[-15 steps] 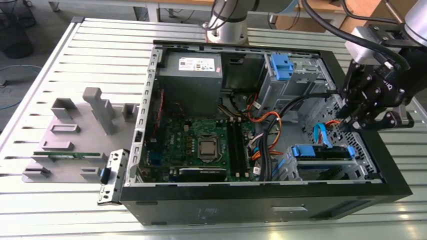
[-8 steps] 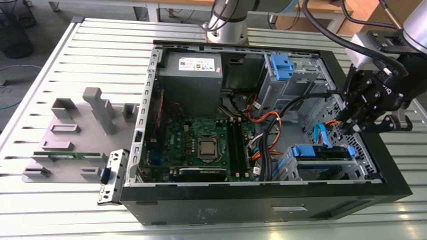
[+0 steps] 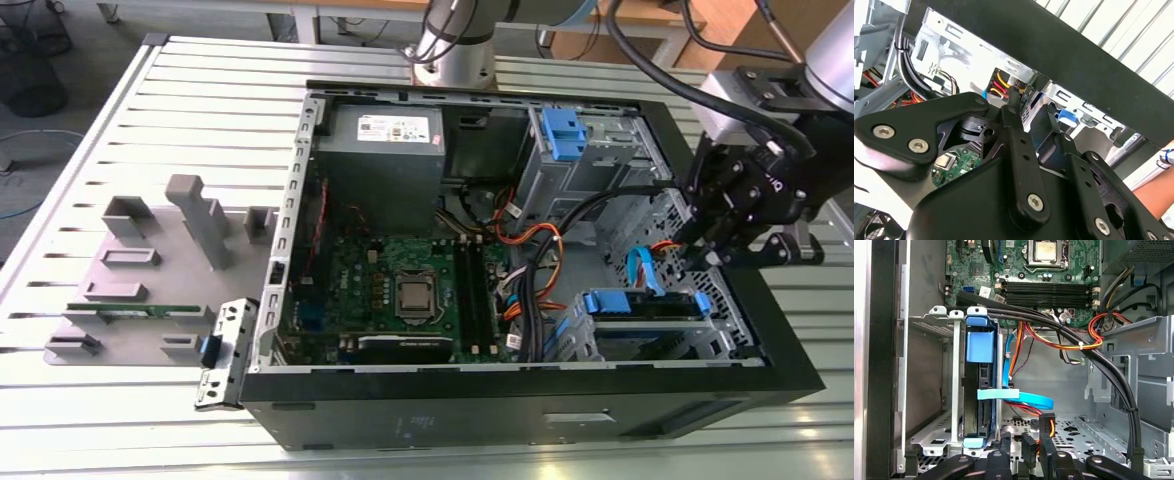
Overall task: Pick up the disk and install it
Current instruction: 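Insert the second disk wire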
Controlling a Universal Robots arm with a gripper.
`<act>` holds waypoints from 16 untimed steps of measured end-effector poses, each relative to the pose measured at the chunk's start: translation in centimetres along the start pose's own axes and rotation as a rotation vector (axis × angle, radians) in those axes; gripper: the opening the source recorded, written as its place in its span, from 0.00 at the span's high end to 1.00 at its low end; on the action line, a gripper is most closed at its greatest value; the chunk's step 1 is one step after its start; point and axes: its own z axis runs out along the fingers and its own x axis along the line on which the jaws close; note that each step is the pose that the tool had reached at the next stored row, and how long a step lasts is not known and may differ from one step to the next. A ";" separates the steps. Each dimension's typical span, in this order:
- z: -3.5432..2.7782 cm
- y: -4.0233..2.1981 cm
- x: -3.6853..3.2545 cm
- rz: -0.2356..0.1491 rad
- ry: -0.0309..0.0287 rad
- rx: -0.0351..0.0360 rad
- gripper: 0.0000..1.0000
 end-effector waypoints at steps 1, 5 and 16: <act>0.02 -0.05 0.00 0.000 0.0000 0.0000 0.64; 0.05 -0.08 0.00 0.000 0.0003 0.0001 0.64; 0.06 -0.09 0.00 0.000 0.0001 0.0000 0.77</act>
